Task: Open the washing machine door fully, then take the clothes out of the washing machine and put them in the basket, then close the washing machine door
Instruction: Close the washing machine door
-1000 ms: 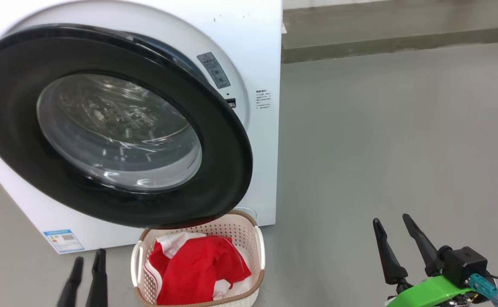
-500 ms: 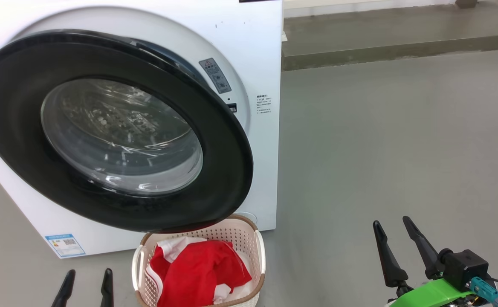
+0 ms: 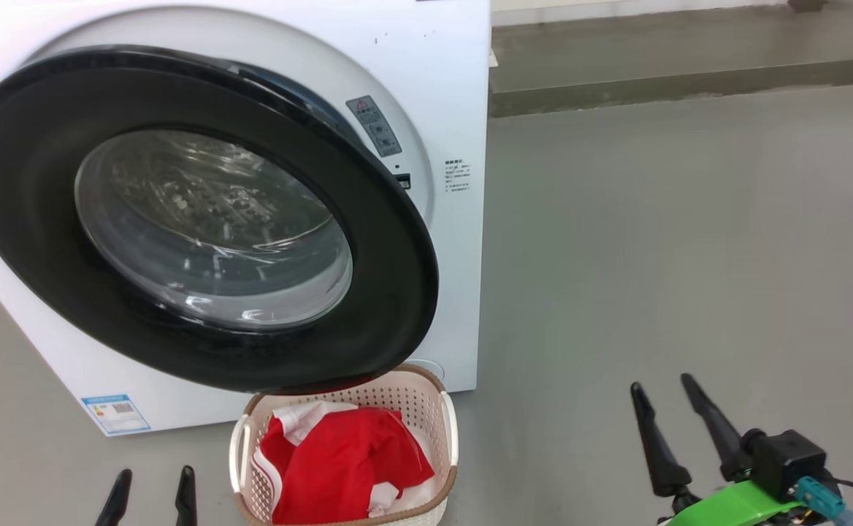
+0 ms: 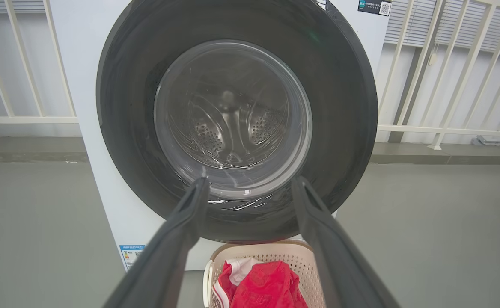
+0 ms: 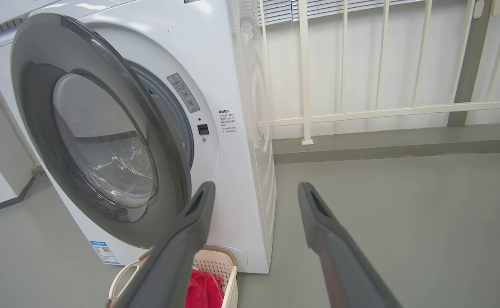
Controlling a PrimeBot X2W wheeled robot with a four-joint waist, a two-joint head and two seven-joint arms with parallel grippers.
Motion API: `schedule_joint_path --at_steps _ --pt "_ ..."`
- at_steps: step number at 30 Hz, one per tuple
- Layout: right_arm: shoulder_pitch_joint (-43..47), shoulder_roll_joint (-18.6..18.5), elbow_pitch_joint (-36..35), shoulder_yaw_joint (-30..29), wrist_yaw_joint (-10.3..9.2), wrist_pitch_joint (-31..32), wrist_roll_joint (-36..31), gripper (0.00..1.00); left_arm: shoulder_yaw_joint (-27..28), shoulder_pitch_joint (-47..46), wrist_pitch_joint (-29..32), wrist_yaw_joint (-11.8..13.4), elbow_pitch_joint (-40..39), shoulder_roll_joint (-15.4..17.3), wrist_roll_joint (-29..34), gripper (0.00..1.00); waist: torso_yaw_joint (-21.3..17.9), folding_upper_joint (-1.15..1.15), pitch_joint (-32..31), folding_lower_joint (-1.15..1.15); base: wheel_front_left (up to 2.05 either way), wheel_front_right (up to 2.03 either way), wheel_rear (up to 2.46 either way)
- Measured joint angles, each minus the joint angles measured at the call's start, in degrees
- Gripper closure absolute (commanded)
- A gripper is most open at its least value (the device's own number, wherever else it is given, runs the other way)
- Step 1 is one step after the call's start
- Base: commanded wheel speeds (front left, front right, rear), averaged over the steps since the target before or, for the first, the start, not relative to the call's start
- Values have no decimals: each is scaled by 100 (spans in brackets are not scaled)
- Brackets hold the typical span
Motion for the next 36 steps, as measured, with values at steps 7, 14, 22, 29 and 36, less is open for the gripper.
schedule_joint_path --at_steps 7,14,22,29,36 --pt "-187 -5 355 241 0 0 11 100 -16 -19 0 -1 33 -23 -203 0 138 0 96 0 0 0 0" --pt "-938 -13 1107 641 0 0 70 100 -82 -131 0 -1 103 -27 -409 0 313 0 199 0 0 0 0" --pt "-2026 -48 1975 1271 0 0 455 100 -311 -298 0 -2 252 -27 -442 0 614 0 331 0 0 0 0" --pt "-2865 -64 2686 1837 0 0 937 100 -378 -511 0 -2 267 -30 -535 0 962 0 473 0 0 0 0" --pt "-3747 -129 3172 2299 0 0 1174 100 -536 -829 0 -2 267 -32 -764 0 1313 0 712 0 0 0 0"
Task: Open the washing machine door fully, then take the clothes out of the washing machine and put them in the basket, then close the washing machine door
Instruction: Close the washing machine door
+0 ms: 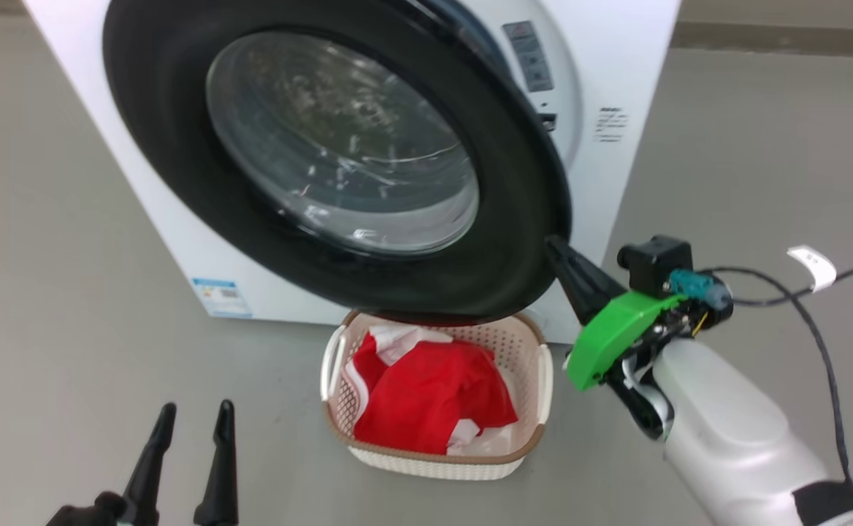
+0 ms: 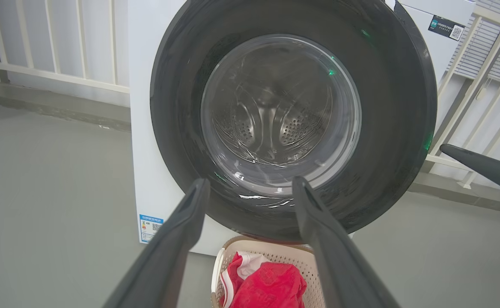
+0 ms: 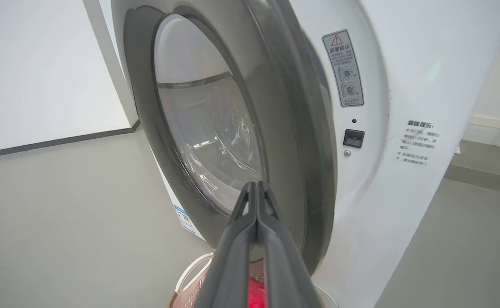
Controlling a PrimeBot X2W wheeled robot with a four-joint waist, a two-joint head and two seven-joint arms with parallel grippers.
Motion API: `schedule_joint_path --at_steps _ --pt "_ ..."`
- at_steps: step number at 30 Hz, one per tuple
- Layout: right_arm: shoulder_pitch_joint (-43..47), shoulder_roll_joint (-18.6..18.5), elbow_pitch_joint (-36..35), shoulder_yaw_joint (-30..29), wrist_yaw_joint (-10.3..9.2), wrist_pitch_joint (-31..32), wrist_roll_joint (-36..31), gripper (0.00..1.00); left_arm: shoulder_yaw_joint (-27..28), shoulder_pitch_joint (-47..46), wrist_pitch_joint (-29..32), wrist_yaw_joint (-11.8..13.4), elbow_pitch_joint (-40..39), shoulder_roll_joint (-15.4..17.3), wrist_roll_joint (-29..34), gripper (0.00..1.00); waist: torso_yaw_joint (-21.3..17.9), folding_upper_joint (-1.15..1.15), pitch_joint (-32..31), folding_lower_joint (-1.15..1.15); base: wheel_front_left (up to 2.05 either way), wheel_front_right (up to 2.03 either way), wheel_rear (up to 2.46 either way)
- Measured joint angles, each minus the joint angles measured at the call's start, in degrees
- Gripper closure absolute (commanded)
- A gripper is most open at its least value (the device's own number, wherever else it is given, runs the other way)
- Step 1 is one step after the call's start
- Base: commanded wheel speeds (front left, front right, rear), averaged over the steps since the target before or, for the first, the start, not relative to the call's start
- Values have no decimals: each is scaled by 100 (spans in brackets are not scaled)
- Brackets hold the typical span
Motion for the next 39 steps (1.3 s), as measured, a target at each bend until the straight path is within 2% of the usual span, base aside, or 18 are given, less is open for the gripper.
schedule_joint_path --at_steps 12,22,31,39 --pt "-993 -487 232 230 42 0 308 100 -246 -399 0 0 74 -14 -90 0 528 0 597 0 0 0 0" --pt "-1496 -701 280 -309 44 0 200 100 -380 -722 0 -1 94 -24 -240 0 806 0 1036 0 0 0 0" --pt "-1873 -873 442 -972 44 -1 -58 100 -737 -951 0 -3 143 -31 -222 0 1046 0 1238 0 0 0 0" --pt "-1920 -834 612 -1306 44 -1 -207 100 -814 -1051 0 -3 160 15 -220 0 1170 0 1262 0 0 0 0"
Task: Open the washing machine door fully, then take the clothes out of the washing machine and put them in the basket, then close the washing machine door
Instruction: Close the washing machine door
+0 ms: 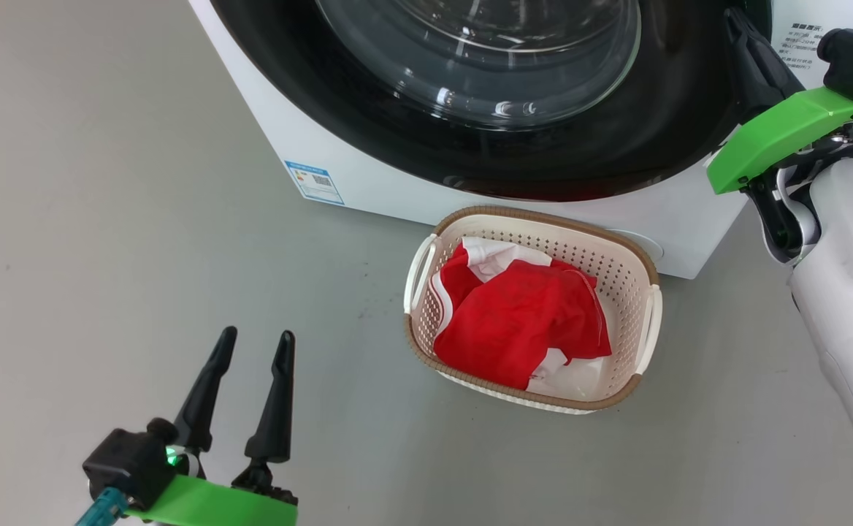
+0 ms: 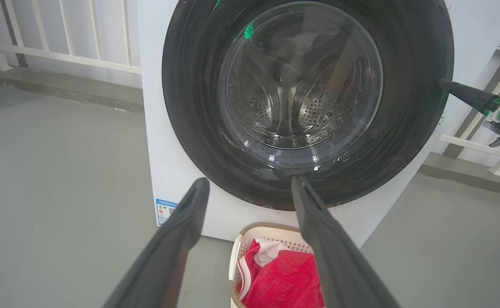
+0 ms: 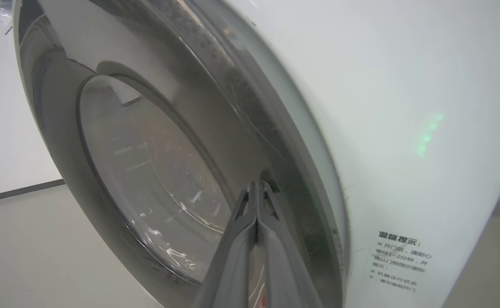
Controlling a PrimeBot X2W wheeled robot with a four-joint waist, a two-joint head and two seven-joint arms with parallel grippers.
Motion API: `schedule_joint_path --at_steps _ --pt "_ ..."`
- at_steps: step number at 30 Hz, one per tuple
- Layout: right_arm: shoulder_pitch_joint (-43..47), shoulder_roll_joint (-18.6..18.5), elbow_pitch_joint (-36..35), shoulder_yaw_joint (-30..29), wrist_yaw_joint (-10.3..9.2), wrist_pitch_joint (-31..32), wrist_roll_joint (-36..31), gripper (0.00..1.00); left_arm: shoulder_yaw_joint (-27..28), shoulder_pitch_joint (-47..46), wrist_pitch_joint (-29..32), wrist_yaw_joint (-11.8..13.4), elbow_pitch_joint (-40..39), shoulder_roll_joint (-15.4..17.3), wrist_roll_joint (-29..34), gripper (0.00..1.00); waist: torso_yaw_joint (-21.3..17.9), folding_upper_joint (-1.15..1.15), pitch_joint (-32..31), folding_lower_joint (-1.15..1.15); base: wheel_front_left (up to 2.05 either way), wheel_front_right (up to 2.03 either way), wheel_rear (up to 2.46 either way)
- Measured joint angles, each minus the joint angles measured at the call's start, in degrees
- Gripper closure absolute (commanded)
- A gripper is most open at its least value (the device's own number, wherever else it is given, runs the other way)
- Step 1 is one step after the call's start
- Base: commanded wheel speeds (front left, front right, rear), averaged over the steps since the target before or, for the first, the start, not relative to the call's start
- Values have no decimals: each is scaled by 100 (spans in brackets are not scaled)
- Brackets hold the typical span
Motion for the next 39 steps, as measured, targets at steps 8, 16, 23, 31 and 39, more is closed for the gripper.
schedule_joint_path --at_steps 8,16,23,31,39 --pt "34 69 -167 -156 0 0 -70 0 67 1 0 -1 -1 20 -1 0 -127 0 -69 0 0 0 0" --pt "1047 331 -1014 -445 -1 0 -450 0 185 9 0 -1 100 14 -10 0 -432 0 -292 0 0 0 0" --pt "2152 608 -1701 -725 -1 0 -794 0 233 31 0 -1 187 35 -12 0 -805 0 -597 0 0 0 0" --pt "2934 736 -2212 -1003 -1 0 -1043 0 294 267 0 -1 219 140 -25 0 -1242 0 -921 0 0 0 0" --pt "3603 717 -2755 -1235 -1 0 -1066 0 377 511 0 -1 213 190 -68 0 -1750 0 -1281 0 0 0 0"
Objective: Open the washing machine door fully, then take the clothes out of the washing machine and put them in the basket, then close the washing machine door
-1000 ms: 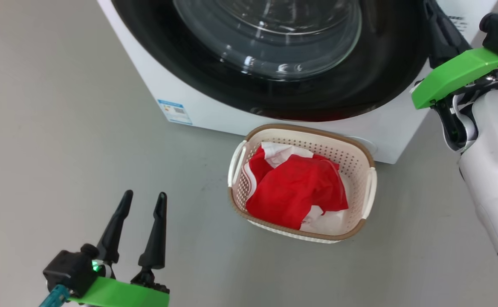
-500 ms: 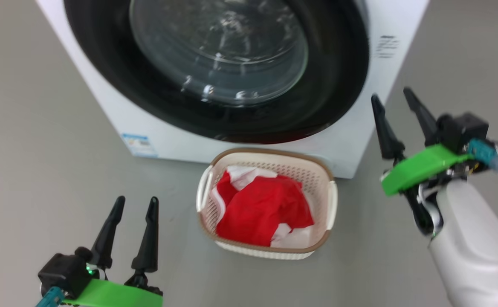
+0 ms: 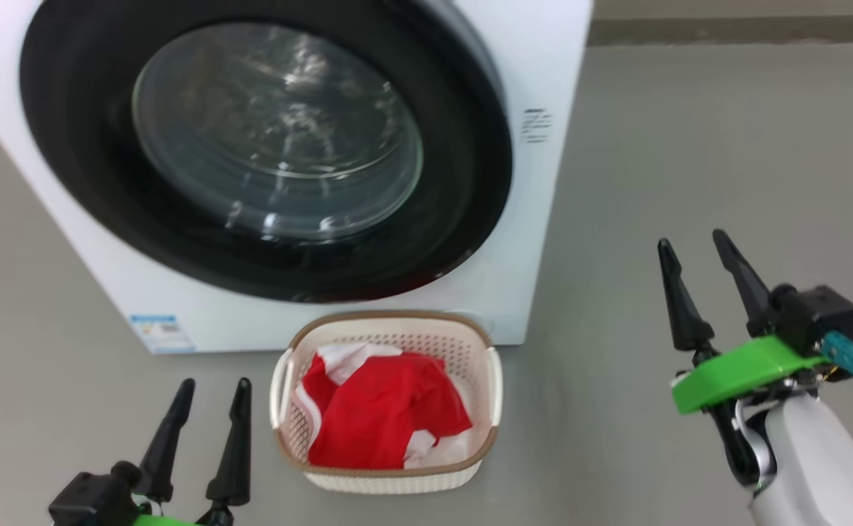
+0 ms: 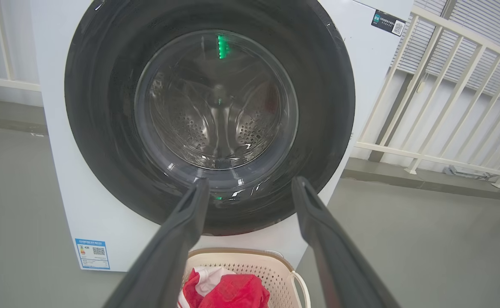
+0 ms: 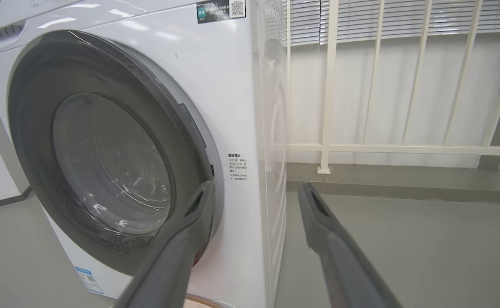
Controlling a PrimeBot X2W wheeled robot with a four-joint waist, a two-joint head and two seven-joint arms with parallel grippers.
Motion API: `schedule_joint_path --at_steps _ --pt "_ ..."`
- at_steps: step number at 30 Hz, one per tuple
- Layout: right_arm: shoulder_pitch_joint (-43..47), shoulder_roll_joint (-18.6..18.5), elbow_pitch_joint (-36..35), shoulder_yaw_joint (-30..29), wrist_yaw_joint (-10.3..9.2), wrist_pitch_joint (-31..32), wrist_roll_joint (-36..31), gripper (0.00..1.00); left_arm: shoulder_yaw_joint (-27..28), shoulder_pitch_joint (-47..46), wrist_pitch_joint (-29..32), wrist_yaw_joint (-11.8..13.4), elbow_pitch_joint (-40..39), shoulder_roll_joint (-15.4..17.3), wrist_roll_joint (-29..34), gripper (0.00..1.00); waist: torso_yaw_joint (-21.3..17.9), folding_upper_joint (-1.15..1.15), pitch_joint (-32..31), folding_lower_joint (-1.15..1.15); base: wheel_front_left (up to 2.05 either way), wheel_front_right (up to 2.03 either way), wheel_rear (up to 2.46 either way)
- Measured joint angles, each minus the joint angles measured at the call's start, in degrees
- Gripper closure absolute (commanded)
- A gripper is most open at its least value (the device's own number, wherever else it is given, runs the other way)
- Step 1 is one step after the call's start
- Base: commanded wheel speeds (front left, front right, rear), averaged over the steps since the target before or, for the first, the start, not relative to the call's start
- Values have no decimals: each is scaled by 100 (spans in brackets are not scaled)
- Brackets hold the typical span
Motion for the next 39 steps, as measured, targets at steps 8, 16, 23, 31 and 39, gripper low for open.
schedule_joint_path --at_steps 8,16,23,31,39 --pt "804 -52 -610 191 0 0 253 0 167 233 0 0 -37 8 62 0 -361 0 -313 0 0 0 0" --pt "1703 -16 -1111 98 0 0 270 0 241 479 0 0 -70 27 435 0 -492 0 -626 0 0 0 0" --pt "2310 30 -1312 -135 0 0 264 0 303 827 0 0 -111 22 641 0 -508 0 -837 0 0 0 0" --pt "2549 114 -1377 -215 0 0 242 0 390 988 0 0 -191 -33 665 0 -503 0 -962 0 0 0 0" --pt "2658 138 -1388 -220 0 0 208 0 398 1045 0 0 -192 -78 667 0 -502 0 -976 0 0 0 0"
